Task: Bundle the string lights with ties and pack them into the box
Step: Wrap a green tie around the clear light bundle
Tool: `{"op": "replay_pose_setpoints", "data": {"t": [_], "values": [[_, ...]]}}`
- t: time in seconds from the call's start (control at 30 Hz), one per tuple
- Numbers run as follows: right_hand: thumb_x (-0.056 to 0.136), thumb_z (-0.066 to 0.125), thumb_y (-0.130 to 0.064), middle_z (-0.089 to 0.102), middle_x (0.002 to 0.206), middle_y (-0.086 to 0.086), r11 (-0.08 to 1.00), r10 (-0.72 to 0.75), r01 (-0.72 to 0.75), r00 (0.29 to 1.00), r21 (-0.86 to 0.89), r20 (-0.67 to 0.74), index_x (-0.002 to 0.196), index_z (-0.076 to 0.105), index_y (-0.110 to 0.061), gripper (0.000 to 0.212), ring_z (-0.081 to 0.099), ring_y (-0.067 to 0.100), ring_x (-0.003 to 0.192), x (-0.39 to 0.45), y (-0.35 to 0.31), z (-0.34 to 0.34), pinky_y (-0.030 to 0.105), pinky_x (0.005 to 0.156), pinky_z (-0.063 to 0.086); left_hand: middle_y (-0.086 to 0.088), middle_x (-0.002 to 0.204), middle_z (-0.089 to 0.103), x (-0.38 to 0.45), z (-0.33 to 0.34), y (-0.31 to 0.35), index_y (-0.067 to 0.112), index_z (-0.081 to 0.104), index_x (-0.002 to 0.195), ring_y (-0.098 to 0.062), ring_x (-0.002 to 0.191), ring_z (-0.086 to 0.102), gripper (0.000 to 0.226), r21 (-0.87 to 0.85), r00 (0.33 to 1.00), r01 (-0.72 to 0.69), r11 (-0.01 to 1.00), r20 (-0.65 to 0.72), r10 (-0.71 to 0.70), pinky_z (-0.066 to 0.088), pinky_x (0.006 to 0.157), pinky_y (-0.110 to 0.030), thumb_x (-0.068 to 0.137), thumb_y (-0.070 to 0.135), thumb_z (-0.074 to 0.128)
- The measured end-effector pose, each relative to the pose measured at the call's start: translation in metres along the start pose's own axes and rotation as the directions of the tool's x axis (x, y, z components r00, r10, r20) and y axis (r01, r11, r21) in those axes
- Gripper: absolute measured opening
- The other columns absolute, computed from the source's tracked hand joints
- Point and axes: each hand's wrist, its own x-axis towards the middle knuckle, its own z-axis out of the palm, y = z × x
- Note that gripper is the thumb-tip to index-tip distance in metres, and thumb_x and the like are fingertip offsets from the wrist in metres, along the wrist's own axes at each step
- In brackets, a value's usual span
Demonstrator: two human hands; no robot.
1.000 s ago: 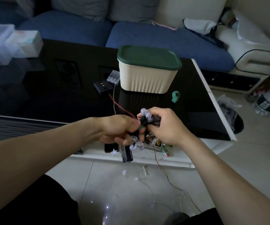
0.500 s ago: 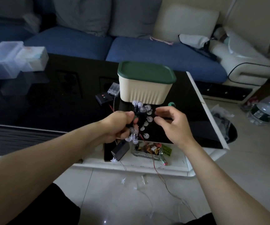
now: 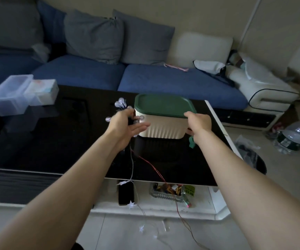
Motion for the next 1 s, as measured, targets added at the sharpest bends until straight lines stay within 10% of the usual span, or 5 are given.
{"op": "replay_pose_setpoints", "data": {"t": [0.17, 0.3, 0.6, 0.87, 1.0], "values": [[0.082, 0.075, -0.05, 0.024, 0.16, 0.009, 0.803, -0.362, 0.32, 0.932, -0.504, 0.014, 0.153, 0.032, -0.024, 0.087, 0.03, 0.035, 0.144, 0.024, 0.012, 0.014, 0.051, 0.112, 0.038, -0.021, 0.103, 0.06, 0.02, -0.016, -0.023, -0.004, 0.053, 0.101, -0.033, 0.077, 0.074, 0.013, 0.1, 0.998, -0.041, 0.994, -0.038, 0.045, 0.061, 0.075, -0.037, 0.099, 0.003, 0.043], [0.085, 0.076, -0.045, 0.057, 0.143, 0.004, 0.43, -0.557, 0.655, 0.734, -0.621, 0.388, 0.129, 0.068, -0.018, 0.053, 0.044, 0.027, 0.14, 0.033, 0.015, 0.028, 0.047, 0.117, 0.031, -0.021, 0.102, 0.062, 0.026, -0.018, -0.027, -0.006, 0.051, 0.107, -0.032, 0.075, 0.074, 0.016, 0.114, 0.998, -0.029, 0.993, -0.047, 0.034, 0.062, 0.066, -0.033, 0.101, 0.004, 0.042], [0.081, 0.084, -0.023, 0.072, 0.121, 0.007, 0.499, -0.527, 0.687, 0.724, -0.528, 0.445, 0.111, 0.077, -0.009, 0.033, 0.064, 0.02, 0.117, 0.025, -0.004, 0.022, 0.028, 0.107, 0.042, -0.02, 0.104, 0.067, 0.035, -0.011, -0.012, -0.005, 0.048, 0.121, -0.02, 0.049, 0.068, 0.036, 0.45, 0.99, -0.092, 0.888, -0.055, 0.13, 0.048, 0.04, -0.023, 0.108, 0.024, 0.03], [0.079, 0.085, -0.026, 0.075, 0.114, 0.005, 0.638, -0.548, 0.642, 0.767, -0.426, 0.335, 0.11, 0.078, -0.01, 0.036, 0.066, 0.015, 0.112, 0.024, -0.026, 0.013, 0.012, 0.09, 0.038, -0.011, 0.077, 0.072, 0.027, -0.023, 0.027, 0.01, 0.058, 0.089, -0.023, 0.059, 0.073, 0.016, 0.885, 0.964, -0.111, 0.452, -0.016, 0.266, 0.054, 0.055, -0.031, 0.1, 0.015, 0.047], [0.083, 0.082, -0.023, 0.077, 0.105, 0.007, 0.683, -0.646, 0.66, 0.746, -0.311, 0.163, 0.109, 0.077, -0.006, 0.031, 0.07, 0.015, 0.095, 0.022, -0.038, 0.01, 0.018, 0.082, 0.045, -0.008, 0.084, 0.073, 0.027, -0.002, 0.056, 0.011, 0.061, 0.085, -0.026, 0.066, 0.074, 0.019, 0.86, 0.917, -0.231, 0.455, 0.037, 0.396, 0.05, 0.053, -0.026, 0.098, 0.012, 0.048]]}}
